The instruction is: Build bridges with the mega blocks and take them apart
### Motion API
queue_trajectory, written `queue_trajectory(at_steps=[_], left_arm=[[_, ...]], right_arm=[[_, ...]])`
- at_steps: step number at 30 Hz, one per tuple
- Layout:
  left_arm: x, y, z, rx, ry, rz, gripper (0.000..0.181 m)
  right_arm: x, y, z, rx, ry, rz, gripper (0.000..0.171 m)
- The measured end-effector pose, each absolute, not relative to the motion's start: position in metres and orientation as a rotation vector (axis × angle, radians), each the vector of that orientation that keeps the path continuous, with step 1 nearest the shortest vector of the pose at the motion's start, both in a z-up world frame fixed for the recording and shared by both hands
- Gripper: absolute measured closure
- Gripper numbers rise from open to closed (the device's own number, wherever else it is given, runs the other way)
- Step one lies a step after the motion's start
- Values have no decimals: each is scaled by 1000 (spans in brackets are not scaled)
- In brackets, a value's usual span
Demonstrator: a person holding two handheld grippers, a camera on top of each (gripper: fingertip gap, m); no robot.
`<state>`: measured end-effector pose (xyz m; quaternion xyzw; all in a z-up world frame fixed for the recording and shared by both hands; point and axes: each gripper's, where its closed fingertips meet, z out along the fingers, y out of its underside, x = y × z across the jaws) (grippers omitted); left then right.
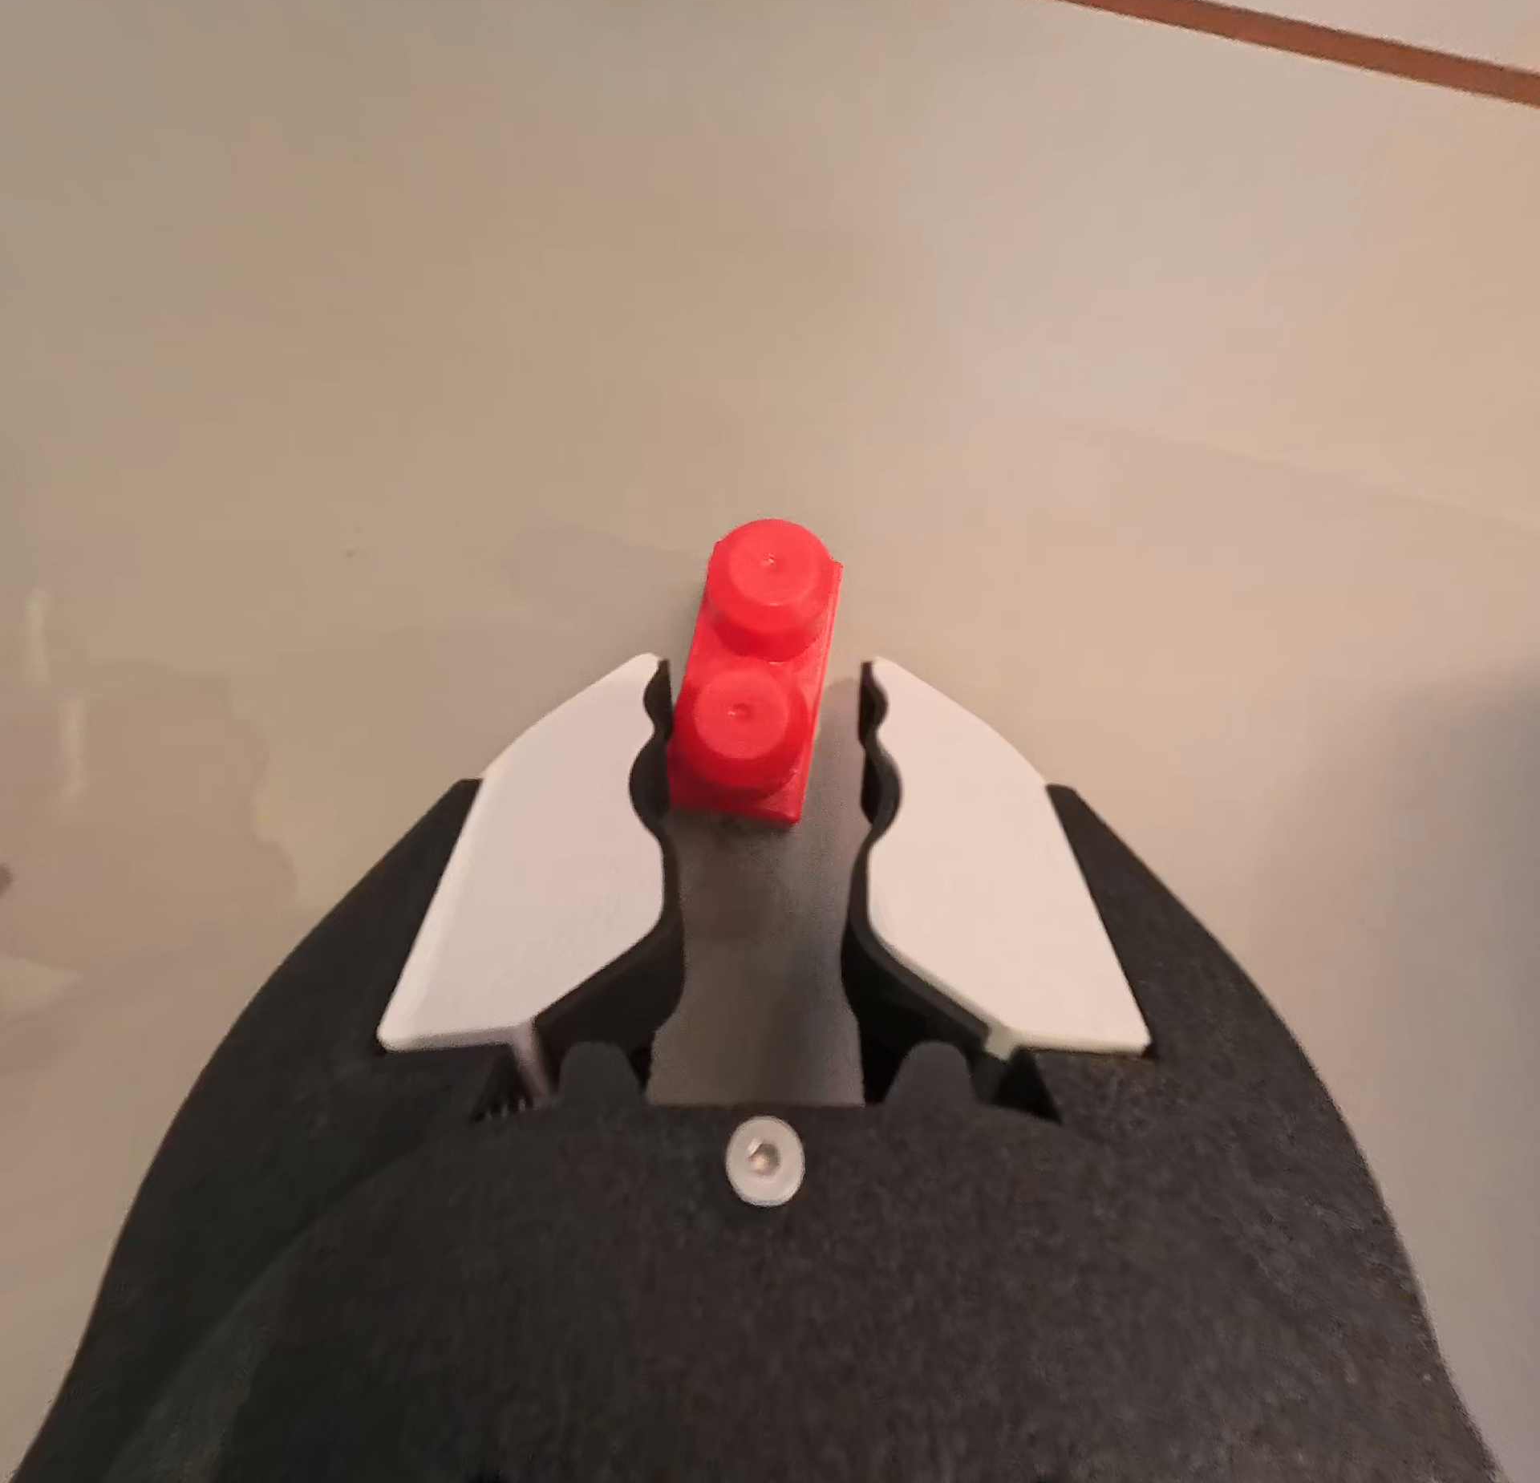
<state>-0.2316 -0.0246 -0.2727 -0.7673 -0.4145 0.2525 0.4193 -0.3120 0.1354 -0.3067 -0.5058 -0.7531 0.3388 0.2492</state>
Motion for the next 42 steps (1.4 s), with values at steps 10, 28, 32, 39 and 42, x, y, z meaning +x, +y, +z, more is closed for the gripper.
queue_trajectory(at_steps=[10, 28, 32, 39, 42], left_arm=[[-231, -26, -275, -1939, -1008, 642, 99], [-238, -20, -286, -2032, -974, 712, 100], [-238, -19, -284, -2033, -958, 732, 100], [-239, -20, -278, -1980, -981, 705, 101], [-239, -19, -278, -1973, -985, 690, 101]], right_arm=[[-311, 123, -298, -1325, -2049, 1017, 141], [-219, -23, -222, -914, -2290, 1480, 141], [-219, -25, -226, -851, -2336, 1371, 141], [-220, -29, -221, -814, -2314, 1307, 141], [-221, -29, -221, -814, -2283, 1311, 141]])
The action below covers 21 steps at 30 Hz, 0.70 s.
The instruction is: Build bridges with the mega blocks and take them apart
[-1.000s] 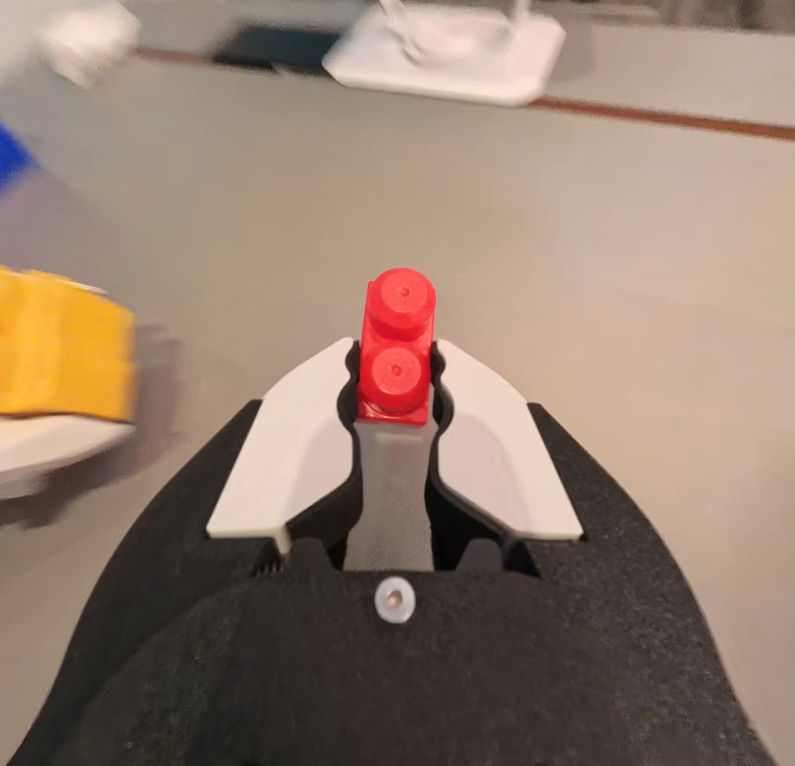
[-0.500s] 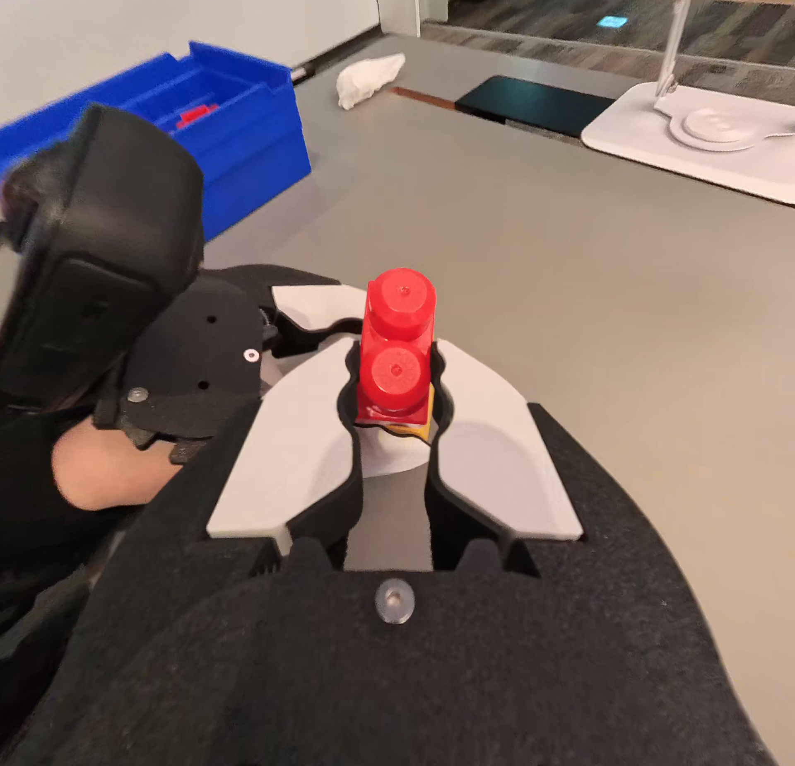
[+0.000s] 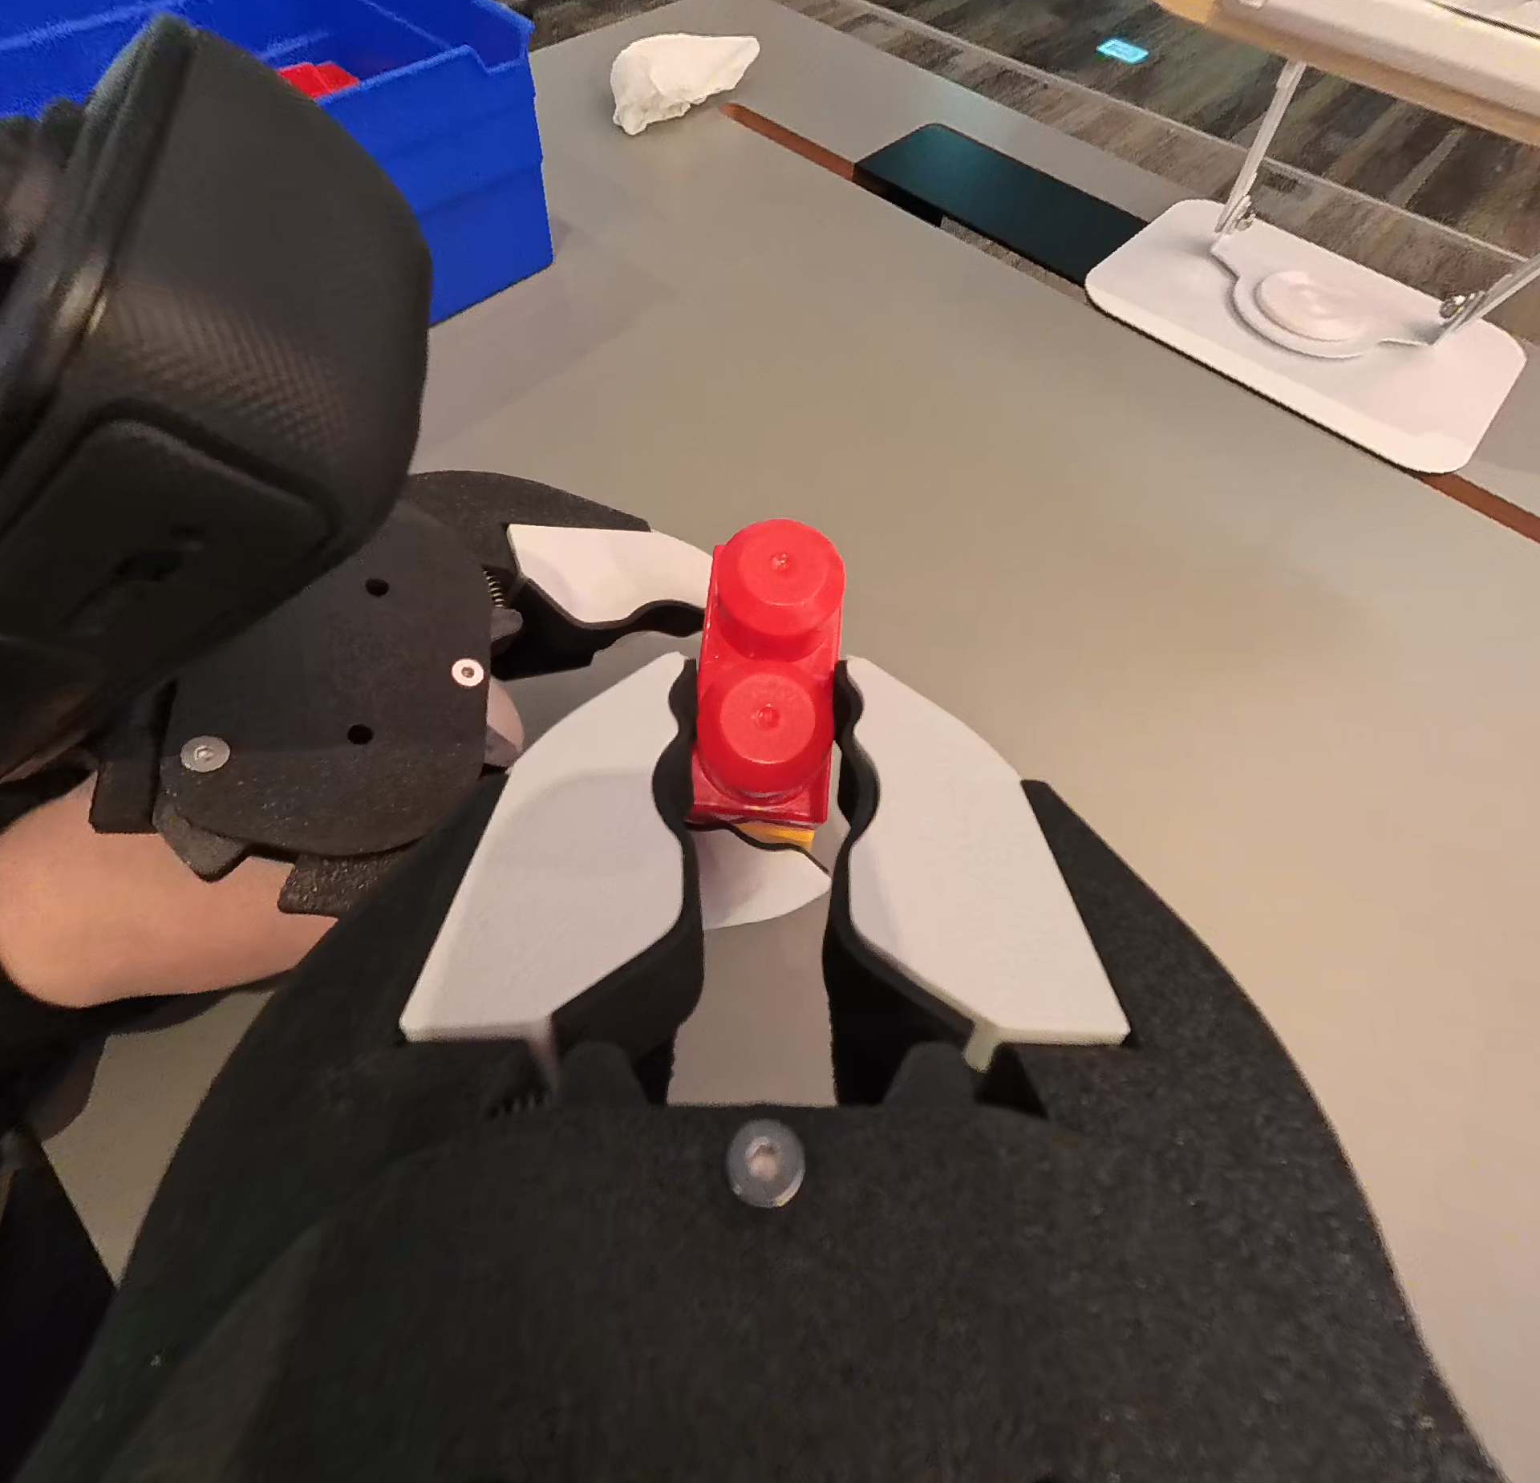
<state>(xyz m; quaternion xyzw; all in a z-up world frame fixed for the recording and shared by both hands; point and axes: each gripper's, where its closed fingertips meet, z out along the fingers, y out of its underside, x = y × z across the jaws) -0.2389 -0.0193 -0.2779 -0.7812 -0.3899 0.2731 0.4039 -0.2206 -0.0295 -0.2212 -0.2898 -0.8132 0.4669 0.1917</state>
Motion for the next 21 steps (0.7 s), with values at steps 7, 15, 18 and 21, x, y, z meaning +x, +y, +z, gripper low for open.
queue_trajectory(at_steps=[7, 15, 18, 21], left_arm=[[-238, -18, -279, -1980, -970, 675, 101], [-230, -20, -259, -1956, -866, 705, 100], [-223, -20, -245, -1944, -797, 706, 100], [-217, -17, -232, -1957, -725, 716, 100]], right_arm=[[-221, -29, -221, -800, -2261, 1358, 140], [-211, -5, -184, -1011, -2249, 1830, 110], [-204, 2, -172, -1180, -2329, 2222, 94], [-192, -2, -177, -1303, -2518, 2404, 74]])
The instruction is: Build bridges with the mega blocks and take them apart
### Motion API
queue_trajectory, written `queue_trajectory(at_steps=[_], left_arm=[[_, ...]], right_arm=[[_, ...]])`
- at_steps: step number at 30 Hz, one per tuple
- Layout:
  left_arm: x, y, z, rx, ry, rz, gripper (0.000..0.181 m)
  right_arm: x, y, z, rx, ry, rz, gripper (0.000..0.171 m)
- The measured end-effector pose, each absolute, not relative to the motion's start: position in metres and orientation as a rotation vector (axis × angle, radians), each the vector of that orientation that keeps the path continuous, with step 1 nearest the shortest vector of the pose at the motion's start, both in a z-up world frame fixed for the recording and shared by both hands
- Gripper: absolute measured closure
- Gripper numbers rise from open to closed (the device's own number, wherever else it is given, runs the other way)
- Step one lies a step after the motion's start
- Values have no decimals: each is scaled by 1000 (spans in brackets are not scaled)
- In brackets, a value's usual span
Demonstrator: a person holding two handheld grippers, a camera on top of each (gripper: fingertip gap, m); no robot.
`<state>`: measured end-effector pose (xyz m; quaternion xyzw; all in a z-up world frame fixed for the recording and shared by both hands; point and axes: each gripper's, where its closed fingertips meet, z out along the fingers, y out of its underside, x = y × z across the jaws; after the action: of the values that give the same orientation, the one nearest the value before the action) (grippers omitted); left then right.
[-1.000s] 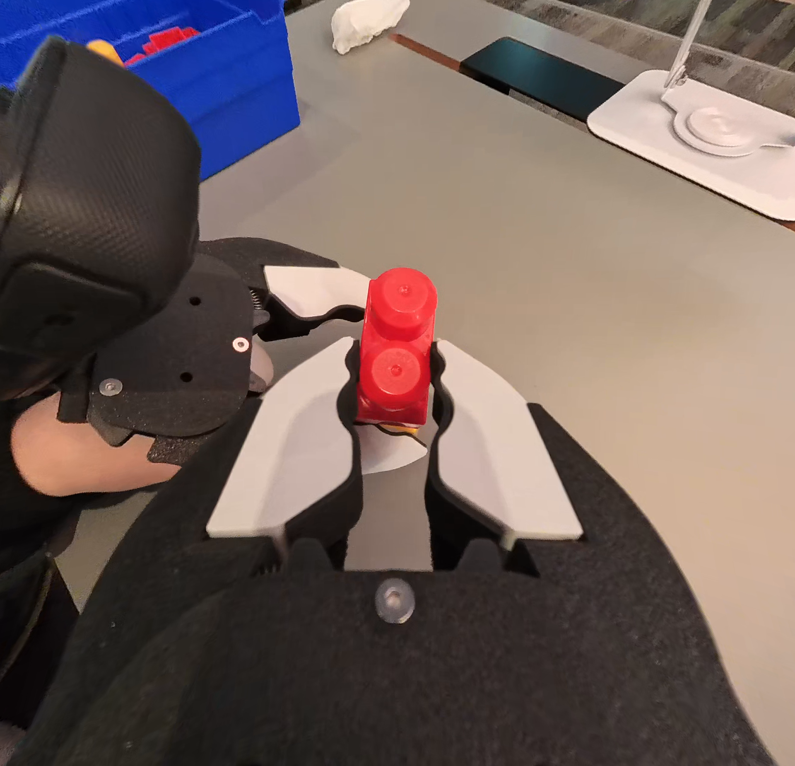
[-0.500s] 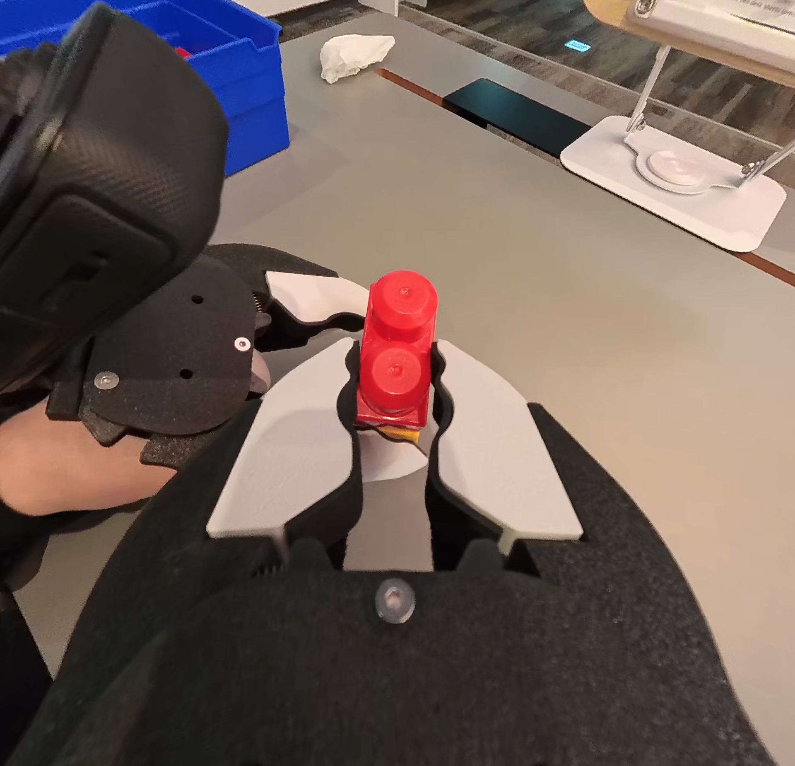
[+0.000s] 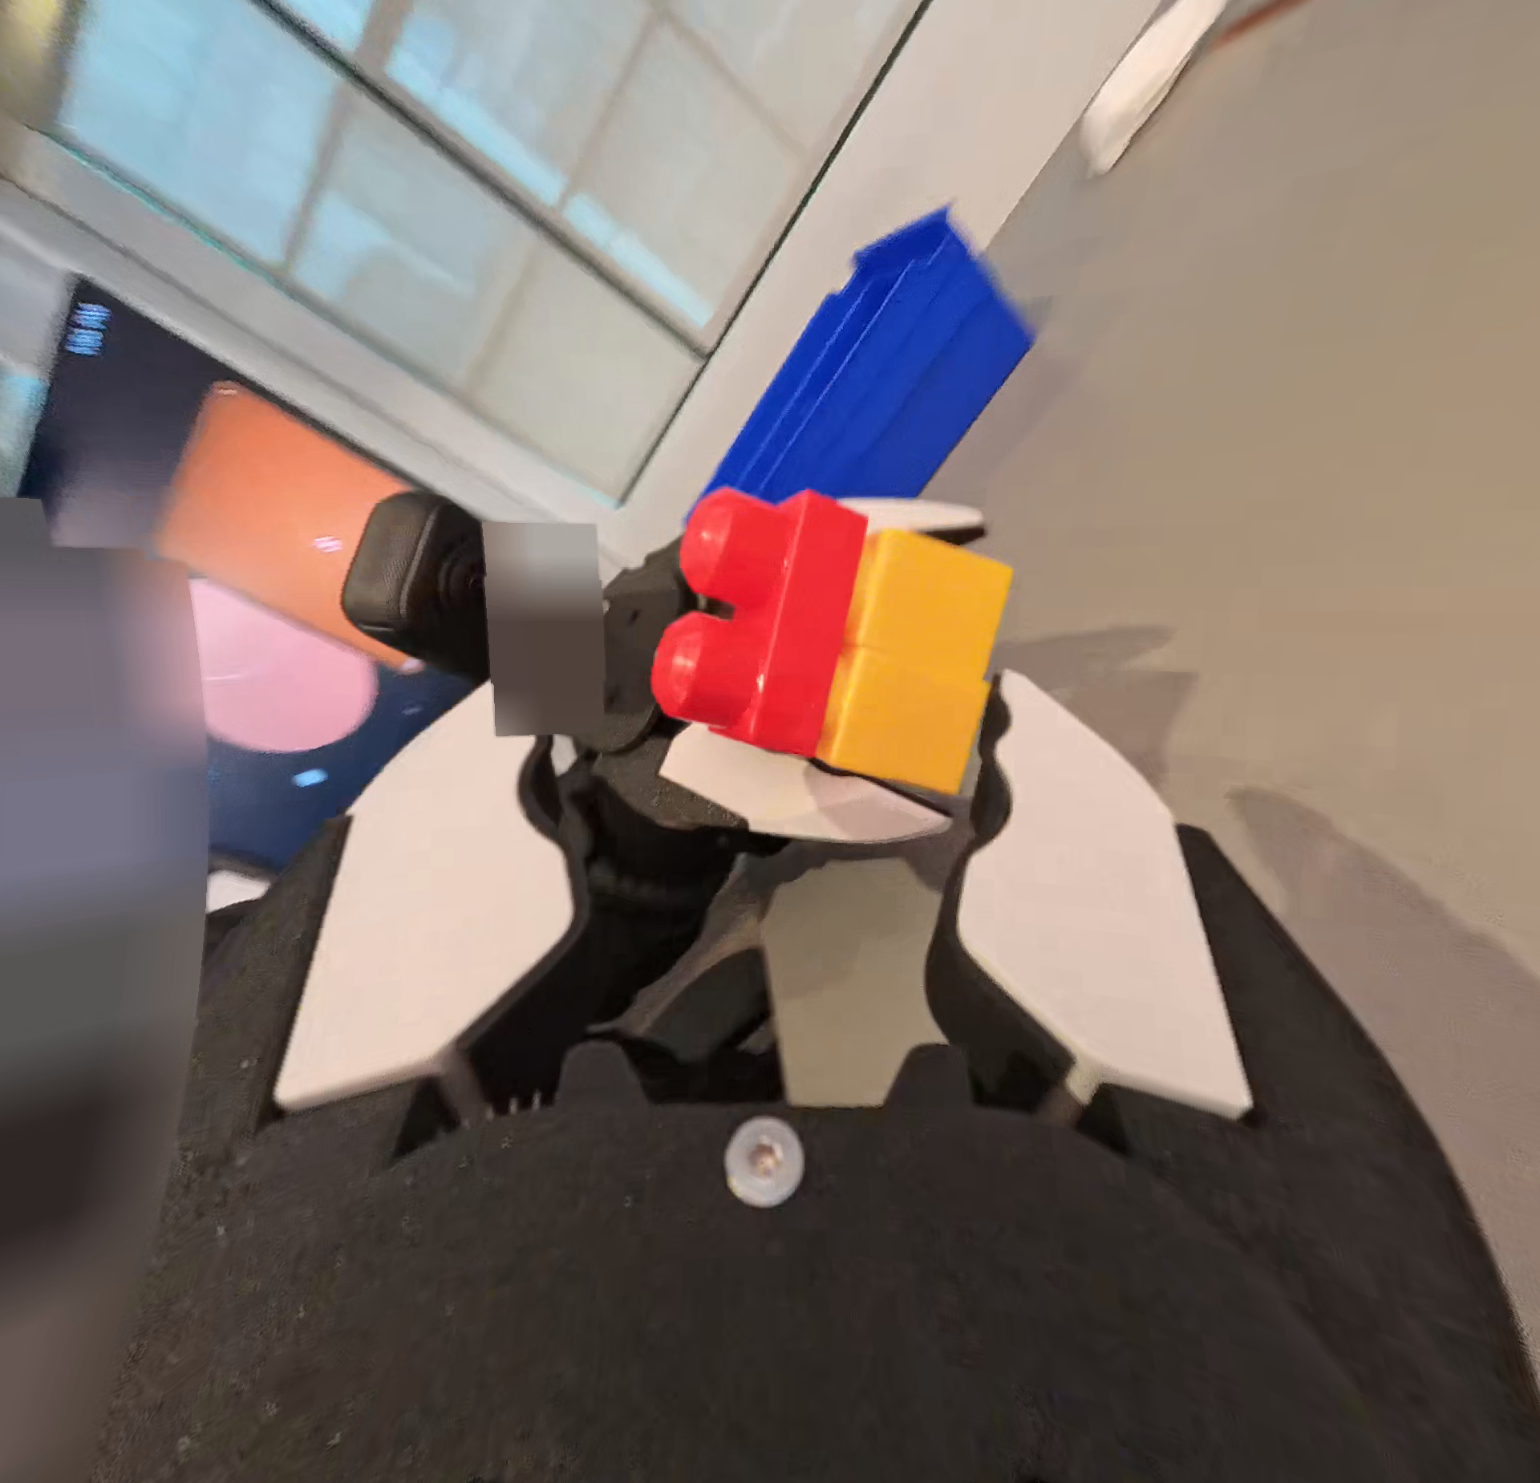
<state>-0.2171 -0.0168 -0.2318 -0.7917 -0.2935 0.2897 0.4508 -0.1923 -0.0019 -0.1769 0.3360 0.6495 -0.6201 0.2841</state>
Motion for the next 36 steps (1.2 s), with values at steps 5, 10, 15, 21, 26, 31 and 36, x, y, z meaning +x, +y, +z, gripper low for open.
queue_trajectory(at_steps=[5, 10, 15, 21, 26, 31, 36], left_arm=[[-211, -8, -221, -1992, -667, 742, 100], [-210, -5, -222, -2015, -666, 748, 100], [-208, -4, -216, -2011, -655, 755, 100], [-207, 1, -218, -2043, -631, 765, 100], [-207, 0, -215, -2030, -638, 754, 100], [-207, 0, -216, -2033, -644, 757, 100], [-207, 0, -218, -2038, -652, 757, 101]], right_arm=[[-179, -17, -181, 830, 1629, -1502, 63], [-172, -26, -190, 814, 1678, -1436, 61], [-171, -26, -195, 822, 1667, -1405, 59], [-161, -31, -193, 783, 1635, -1347, 63], [-162, -31, -190, 779, 1595, -1349, 67], [-163, -31, -191, 779, 1602, -1367, 69], [-164, -30, -193, 781, 1613, -1370, 70]])
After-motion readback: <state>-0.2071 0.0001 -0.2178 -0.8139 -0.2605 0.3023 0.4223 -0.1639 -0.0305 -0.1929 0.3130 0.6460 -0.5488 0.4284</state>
